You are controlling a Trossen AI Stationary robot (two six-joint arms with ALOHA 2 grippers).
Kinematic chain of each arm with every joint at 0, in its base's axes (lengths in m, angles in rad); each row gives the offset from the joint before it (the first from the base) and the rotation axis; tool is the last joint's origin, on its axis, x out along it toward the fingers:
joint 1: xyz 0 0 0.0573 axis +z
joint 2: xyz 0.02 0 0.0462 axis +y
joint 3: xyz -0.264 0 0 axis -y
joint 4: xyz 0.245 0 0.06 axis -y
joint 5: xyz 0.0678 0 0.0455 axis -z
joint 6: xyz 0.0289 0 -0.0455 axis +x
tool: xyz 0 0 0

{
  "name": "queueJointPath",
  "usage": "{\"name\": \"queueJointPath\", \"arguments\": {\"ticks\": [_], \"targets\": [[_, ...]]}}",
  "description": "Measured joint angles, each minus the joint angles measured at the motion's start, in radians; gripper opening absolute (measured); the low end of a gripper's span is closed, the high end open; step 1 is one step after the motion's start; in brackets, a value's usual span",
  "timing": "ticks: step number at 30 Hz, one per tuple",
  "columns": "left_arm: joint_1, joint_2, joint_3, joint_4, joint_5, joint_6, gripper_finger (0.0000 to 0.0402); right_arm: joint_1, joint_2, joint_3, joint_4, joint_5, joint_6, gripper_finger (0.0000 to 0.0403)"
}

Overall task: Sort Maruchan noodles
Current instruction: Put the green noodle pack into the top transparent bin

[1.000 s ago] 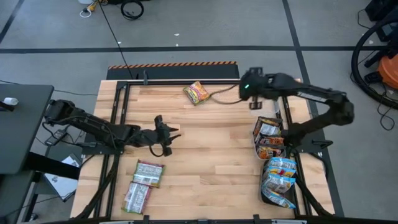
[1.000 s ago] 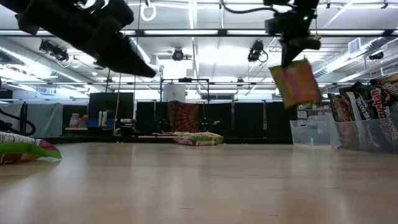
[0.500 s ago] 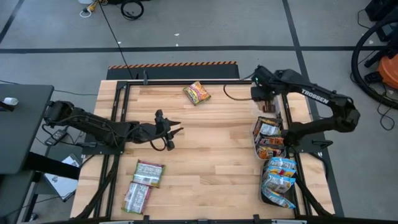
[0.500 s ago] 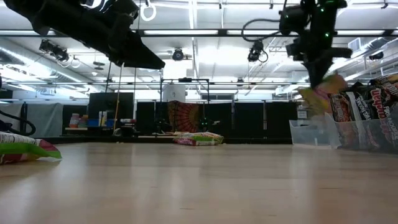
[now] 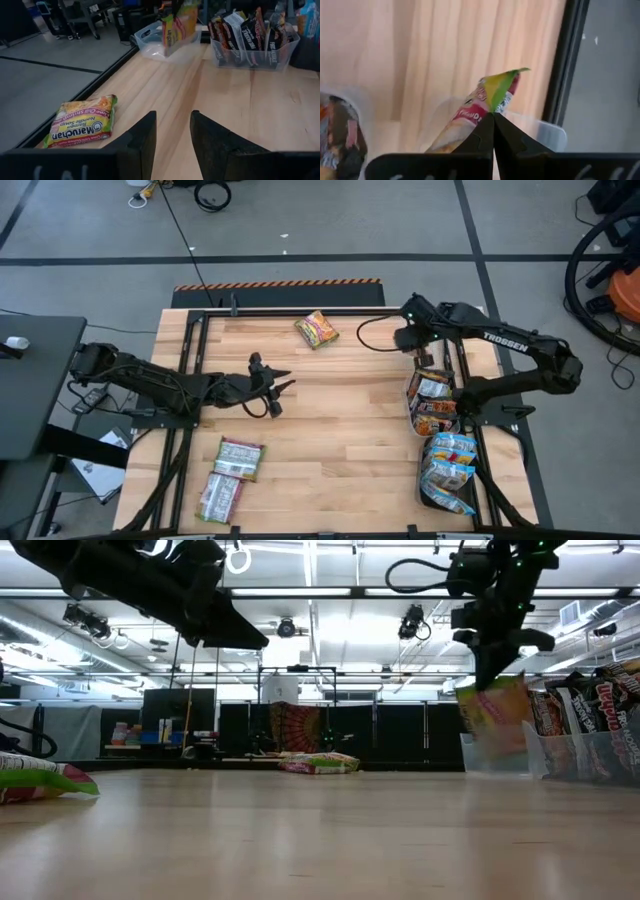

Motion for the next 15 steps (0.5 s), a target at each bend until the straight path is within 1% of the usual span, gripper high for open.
{"name": "queueJointPath", "arguments": {"ticks": [3, 7, 13, 15], "targets": [[0.000, 0.000, 0.000, 0.002, 0.000, -0.004, 0.0125, -0.002, 0.000, -0.014, -0.017, -0.010, -0.003, 0.0005], [-0.001, 0.000, 0.000, 0.002, 0.000, -0.003, 0.0125, -0.005, -0.009, -0.020, -0.083, 0.002, 0.005, 0.0005], [0.011, 0.000, 0.000, 0.005, 0.000, 0.001, 0.0125, -0.014, -0.022, -0.020, -0.090, 0.000, 0.021, 0.0005], [0.011, 0.000, 0.000, 0.005, -0.001, 0.002, 0.0125, -0.027, -0.017, -0.020, -0.087, -0.017, 0.020, 0.0006]]}}
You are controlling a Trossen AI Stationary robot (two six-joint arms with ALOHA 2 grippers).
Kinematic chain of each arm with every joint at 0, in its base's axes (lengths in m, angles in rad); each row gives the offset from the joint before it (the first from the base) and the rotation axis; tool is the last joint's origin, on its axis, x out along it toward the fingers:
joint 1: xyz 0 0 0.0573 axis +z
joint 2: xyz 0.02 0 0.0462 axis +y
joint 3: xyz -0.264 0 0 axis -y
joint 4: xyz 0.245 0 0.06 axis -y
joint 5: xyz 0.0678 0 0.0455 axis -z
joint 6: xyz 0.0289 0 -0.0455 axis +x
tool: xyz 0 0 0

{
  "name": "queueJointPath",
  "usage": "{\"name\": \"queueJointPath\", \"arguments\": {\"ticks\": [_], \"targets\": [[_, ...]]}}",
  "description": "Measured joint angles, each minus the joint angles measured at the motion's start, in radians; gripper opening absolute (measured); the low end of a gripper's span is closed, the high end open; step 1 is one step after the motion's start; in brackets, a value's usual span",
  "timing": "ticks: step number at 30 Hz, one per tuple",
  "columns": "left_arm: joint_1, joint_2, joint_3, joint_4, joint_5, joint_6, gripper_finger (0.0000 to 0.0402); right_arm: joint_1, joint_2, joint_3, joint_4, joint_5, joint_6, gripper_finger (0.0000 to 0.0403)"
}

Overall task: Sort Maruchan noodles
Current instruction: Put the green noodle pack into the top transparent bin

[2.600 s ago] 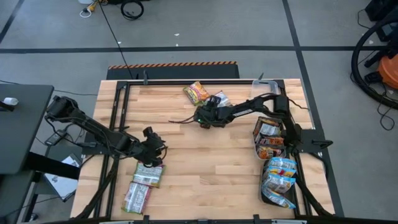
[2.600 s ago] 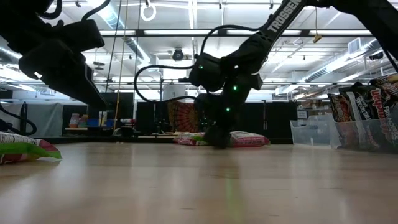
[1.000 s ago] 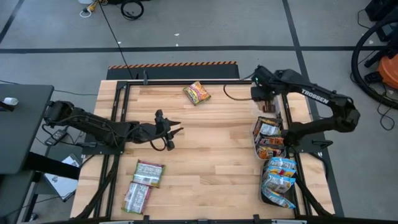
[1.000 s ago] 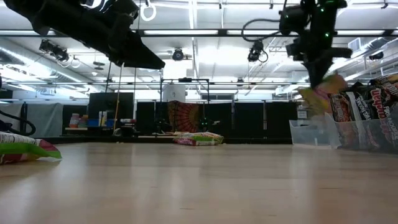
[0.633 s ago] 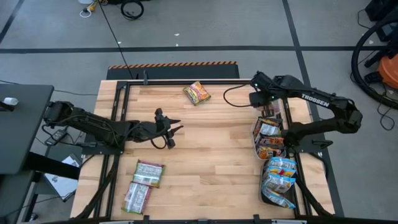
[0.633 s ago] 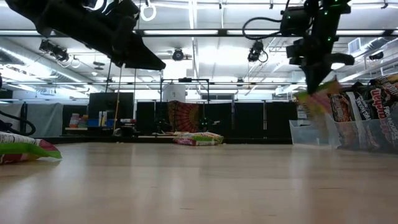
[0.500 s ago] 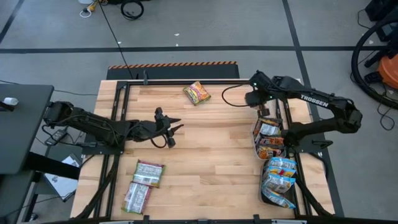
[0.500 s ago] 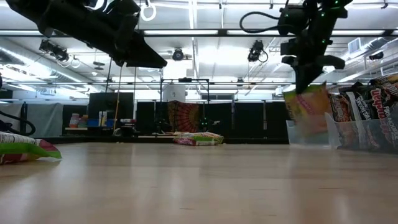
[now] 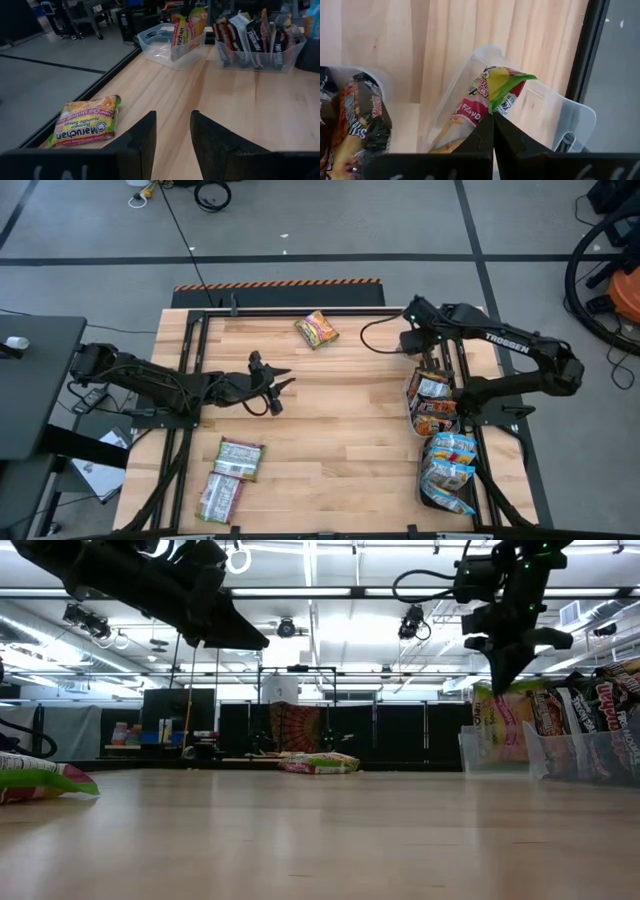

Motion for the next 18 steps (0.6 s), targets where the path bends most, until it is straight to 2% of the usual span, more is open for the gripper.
{"name": "queueJointPath", "arguments": {"ticks": [8, 18], "targets": [[0.000, 0.000, 0.000, 0.000, 0.001, 0.046, 0.0125, -0.065, 0.041, 0.000, 0.087, -0.228, -0.063, 0.0006], [0.011, 0.000, 0.000, 0.004, 0.002, 0.103, 0.0125, -0.169, 0.045, 0.002, 0.064, -0.215, -0.085, 0.0007]]}}
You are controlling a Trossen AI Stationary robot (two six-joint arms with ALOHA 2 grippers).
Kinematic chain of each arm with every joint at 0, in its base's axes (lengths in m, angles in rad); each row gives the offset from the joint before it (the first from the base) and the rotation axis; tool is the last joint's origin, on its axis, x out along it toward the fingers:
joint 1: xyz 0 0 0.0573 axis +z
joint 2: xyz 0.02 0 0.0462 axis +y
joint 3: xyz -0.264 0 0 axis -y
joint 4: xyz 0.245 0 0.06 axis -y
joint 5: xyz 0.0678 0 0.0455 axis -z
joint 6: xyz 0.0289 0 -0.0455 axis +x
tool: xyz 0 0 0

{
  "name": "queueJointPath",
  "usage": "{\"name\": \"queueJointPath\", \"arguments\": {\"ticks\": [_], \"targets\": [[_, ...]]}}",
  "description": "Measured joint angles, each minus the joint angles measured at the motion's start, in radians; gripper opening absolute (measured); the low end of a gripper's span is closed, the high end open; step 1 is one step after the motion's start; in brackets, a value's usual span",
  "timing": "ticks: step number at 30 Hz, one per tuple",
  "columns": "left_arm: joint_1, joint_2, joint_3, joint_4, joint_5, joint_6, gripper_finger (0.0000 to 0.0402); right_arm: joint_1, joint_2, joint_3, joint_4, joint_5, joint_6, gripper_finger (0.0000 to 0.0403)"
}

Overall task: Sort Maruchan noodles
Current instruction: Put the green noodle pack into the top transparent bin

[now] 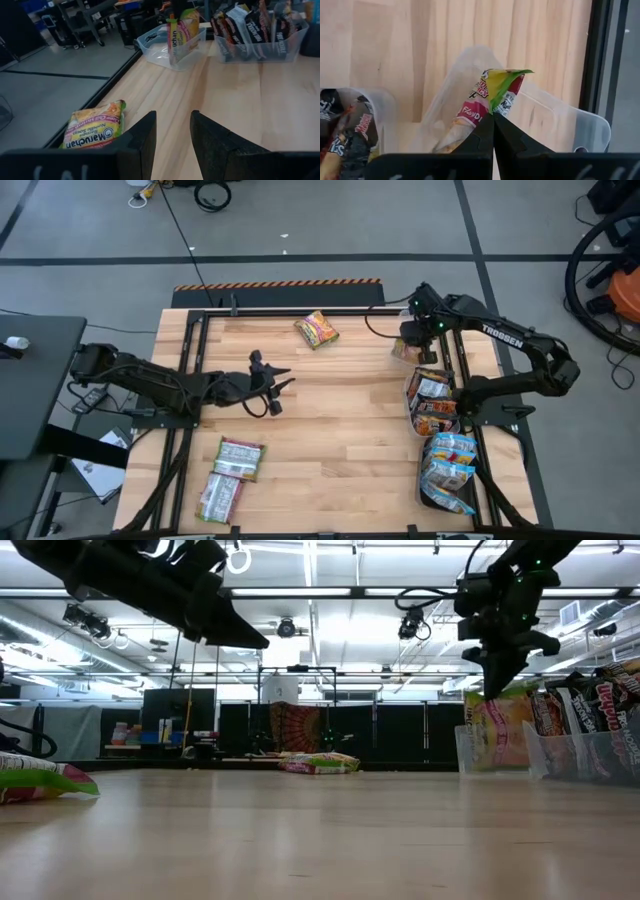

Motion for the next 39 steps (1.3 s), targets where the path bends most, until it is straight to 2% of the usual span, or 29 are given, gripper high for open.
{"name": "queueJointPath", "arguments": {"ticks": [10, 20, 27, 34, 39], "targets": [[0.034, 0.000, 0.000, 0.000, -0.001, 0.028, 0.0125, 0.007, 0.001, 0.000, 0.000, -0.095, 0.005, 0.0009], [0.031, 0.000, 0.000, 0.000, 0.071, 0.065, 0.0125, -0.016, 0.057, -0.047, 0.042, -0.095, 0.003, 0.0014], [0.031, 0.000, 0.000, -0.001, 0.071, 0.074, 0.0125, -0.009, 0.062, -0.042, 0.044, 0.036, 0.085, 0.0015], [0.031, 0.000, 0.000, -0.001, 0.071, 0.074, 0.0125, -0.007, 0.057, -0.042, 0.052, 0.066, 0.076, 0.0008], [0.032, 0.000, 0.000, -0.001, 0.071, 0.075, 0.0125, -0.007, 0.057, -0.042, 0.087, 0.209, 0.081, 0.0005]]}}
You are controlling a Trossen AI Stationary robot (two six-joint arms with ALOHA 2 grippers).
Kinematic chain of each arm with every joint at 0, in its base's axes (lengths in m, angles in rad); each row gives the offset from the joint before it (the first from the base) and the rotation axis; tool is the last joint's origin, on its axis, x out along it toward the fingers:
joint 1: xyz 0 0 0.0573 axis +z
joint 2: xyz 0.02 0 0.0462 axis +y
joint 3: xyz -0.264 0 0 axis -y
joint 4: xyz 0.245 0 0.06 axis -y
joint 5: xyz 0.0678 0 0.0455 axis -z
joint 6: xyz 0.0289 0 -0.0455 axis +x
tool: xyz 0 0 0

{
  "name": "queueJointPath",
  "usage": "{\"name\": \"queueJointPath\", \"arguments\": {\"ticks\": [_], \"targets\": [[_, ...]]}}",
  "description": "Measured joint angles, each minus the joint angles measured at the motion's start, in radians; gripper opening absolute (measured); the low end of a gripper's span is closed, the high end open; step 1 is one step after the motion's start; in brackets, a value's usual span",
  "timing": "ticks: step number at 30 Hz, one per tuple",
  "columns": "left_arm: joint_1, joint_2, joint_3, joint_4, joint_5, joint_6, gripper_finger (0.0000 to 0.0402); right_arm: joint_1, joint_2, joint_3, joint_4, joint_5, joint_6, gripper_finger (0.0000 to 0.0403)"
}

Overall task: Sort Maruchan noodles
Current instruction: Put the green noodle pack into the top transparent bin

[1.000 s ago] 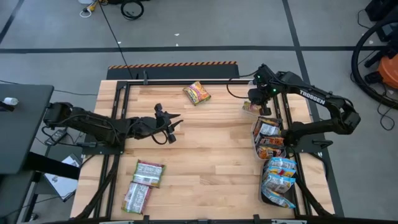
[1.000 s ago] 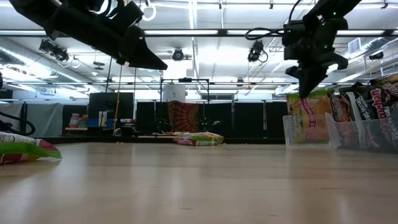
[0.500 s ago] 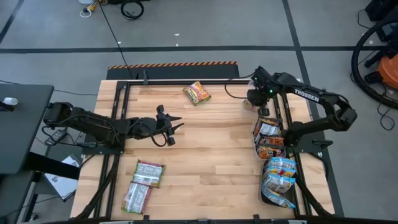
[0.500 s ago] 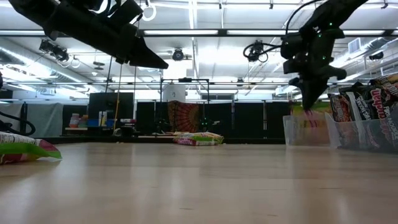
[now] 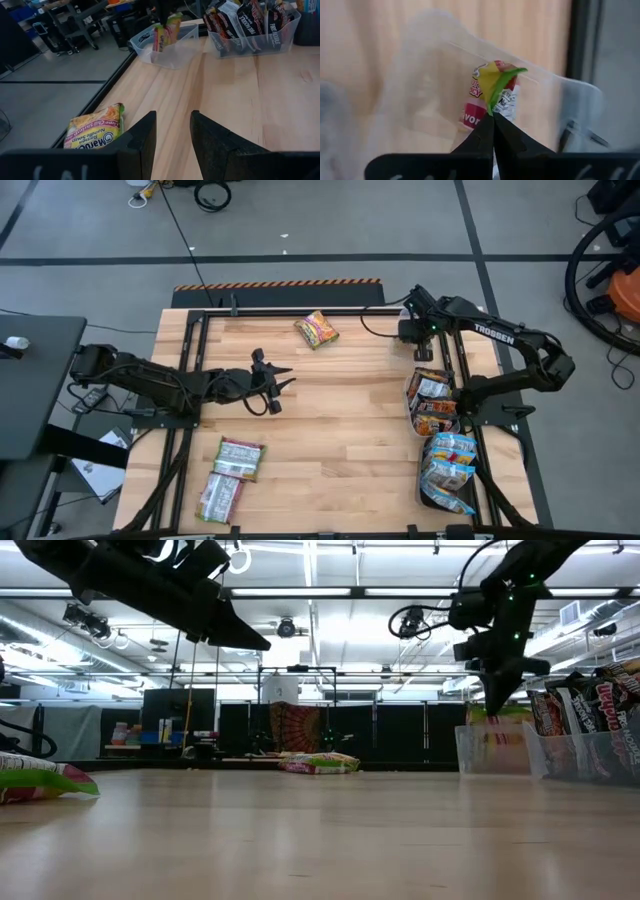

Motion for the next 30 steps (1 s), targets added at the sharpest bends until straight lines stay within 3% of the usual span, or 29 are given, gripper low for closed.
{"name": "queueJointPath", "arguments": {"ticks": [7, 9, 12, 16, 19, 25, 30], "targets": [[0.000, 0.000, 0.000, 0.000, 0.000, 0.003, 0.0125, -0.010, 0.000, 0.000, 0.187, 0.300, 0.019, 0.0004], [0.001, 0.000, 0.000, 0.000, 0.000, 0.003, 0.0125, -0.025, 0.000, 0.000, 0.240, 0.308, -0.004, 0.0004], [0.000, 0.000, 0.000, 0.000, 0.000, 0.003, 0.0125, -0.054, 0.012, 0.000, 0.279, 0.239, -0.018, 0.0004], [-0.004, 0.000, 0.000, -0.007, 0.000, -0.002, 0.0125, -0.062, 0.014, 0.000, 0.217, 0.130, -0.018, 0.0004], [-0.006, 0.000, 0.000, -0.009, 0.000, -0.002, 0.0125, -0.064, 0.014, -0.001, 0.176, 0.104, -0.017, 0.0004], [0.003, 0.000, 0.000, 0.000, -0.002, 0.003, 0.0125, -0.106, 0.015, -0.022, 0.265, 0.282, -0.022, 0.0008], [0.002, 0.000, 0.000, 0.001, -0.002, 0.003, 0.0125, -0.117, 0.015, -0.024, 0.271, 0.354, 0.020, 0.0009]]}}
